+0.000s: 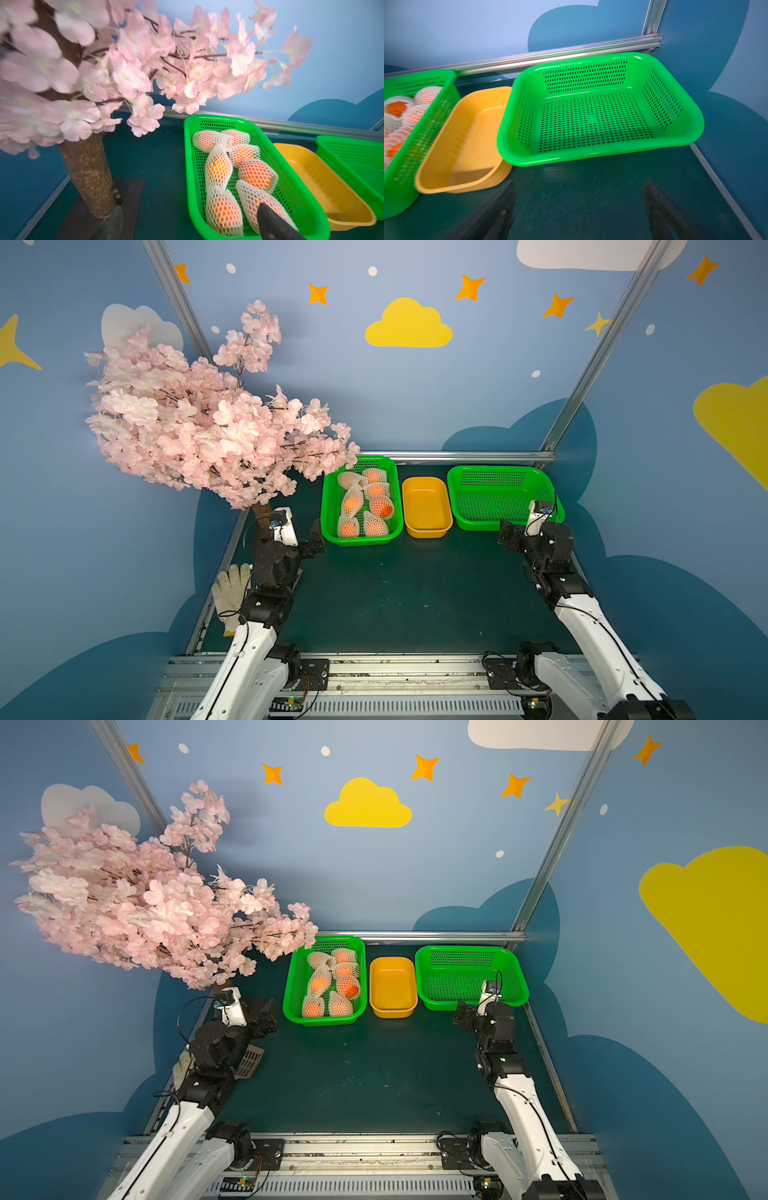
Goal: Remove foam nets from oranges
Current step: Pick up the orange from the basket.
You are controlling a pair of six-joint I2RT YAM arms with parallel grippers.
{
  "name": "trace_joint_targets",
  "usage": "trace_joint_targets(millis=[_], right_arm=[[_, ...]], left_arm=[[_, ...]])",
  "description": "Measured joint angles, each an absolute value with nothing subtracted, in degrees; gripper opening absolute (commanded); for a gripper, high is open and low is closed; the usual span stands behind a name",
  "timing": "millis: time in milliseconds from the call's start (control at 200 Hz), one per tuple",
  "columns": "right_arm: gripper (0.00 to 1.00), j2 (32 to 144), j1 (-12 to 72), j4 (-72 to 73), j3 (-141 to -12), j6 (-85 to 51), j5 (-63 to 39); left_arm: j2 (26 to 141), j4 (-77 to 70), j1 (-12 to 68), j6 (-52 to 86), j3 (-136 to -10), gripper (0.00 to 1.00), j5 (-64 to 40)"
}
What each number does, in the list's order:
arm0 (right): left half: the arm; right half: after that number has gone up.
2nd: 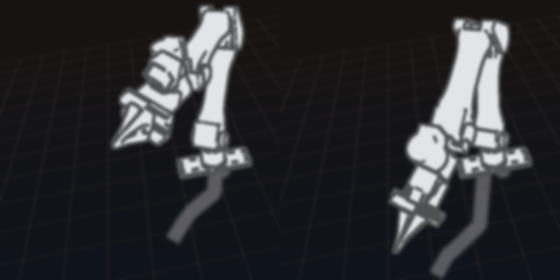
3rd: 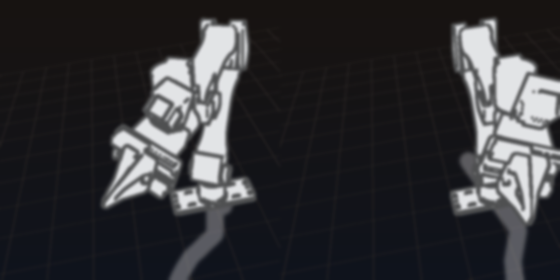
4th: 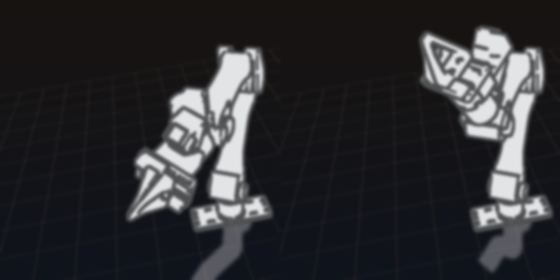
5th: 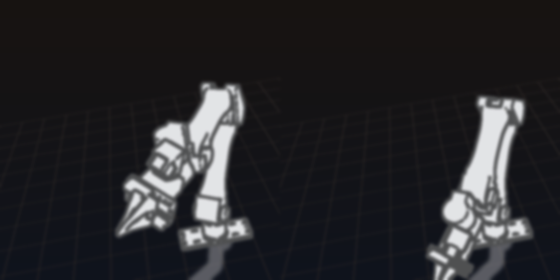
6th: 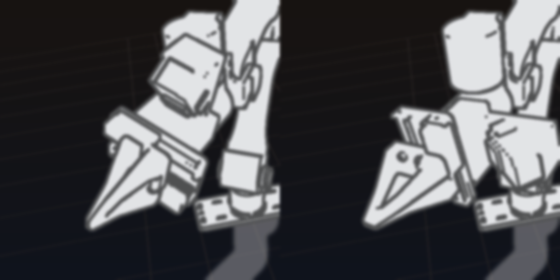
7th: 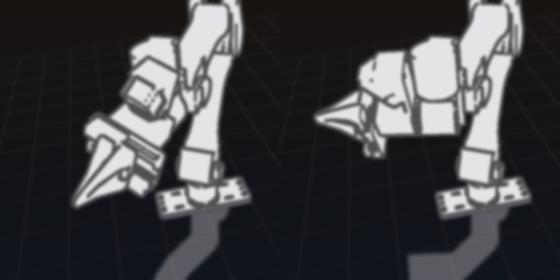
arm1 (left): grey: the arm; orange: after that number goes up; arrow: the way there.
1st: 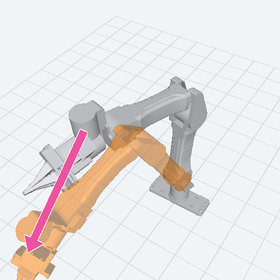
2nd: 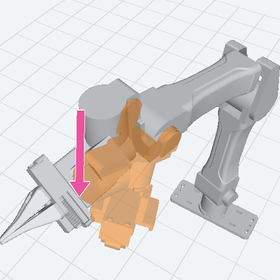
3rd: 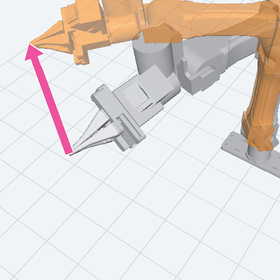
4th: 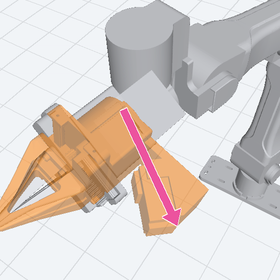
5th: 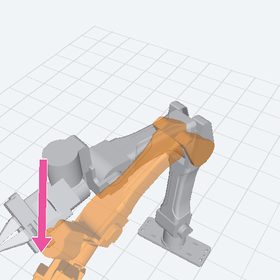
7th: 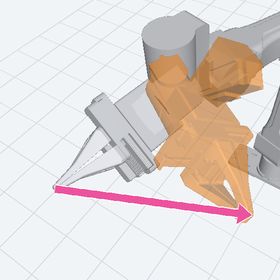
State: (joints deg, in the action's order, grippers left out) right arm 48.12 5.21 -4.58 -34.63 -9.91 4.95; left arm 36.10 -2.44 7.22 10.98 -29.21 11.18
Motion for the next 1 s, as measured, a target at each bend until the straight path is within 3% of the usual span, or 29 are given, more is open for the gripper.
trace_joint_targets(millis=[115, 255, 621, 996], right_arm=[[0.94, 45.3, 6.2, -14.7, -39.1, -13.6, 0.9], [0.94, 46.0, 8.6, -25.8, -48.4, -15.9, -3.7], [0.94, 55.5, 17.1, -39.9, -64.2, -19.4, -14.4], [0.94, 66.6, 25.3, -45.3, -71.1, -19.6, -18.7]], left_arm=[[33.8, 9.8, 7.7, 14.5, -38.6, 1.00, 10.9], [40.0, 23.1, 9.2, 19.5, -53.5, 1.00, 7.2], [73.6, 48.3, 22.3, 25.6, -85.5, 1.00, -1.3], [100.7, 59.3, 22.9, 28.2, -102.4, 1.00, -12.8]])
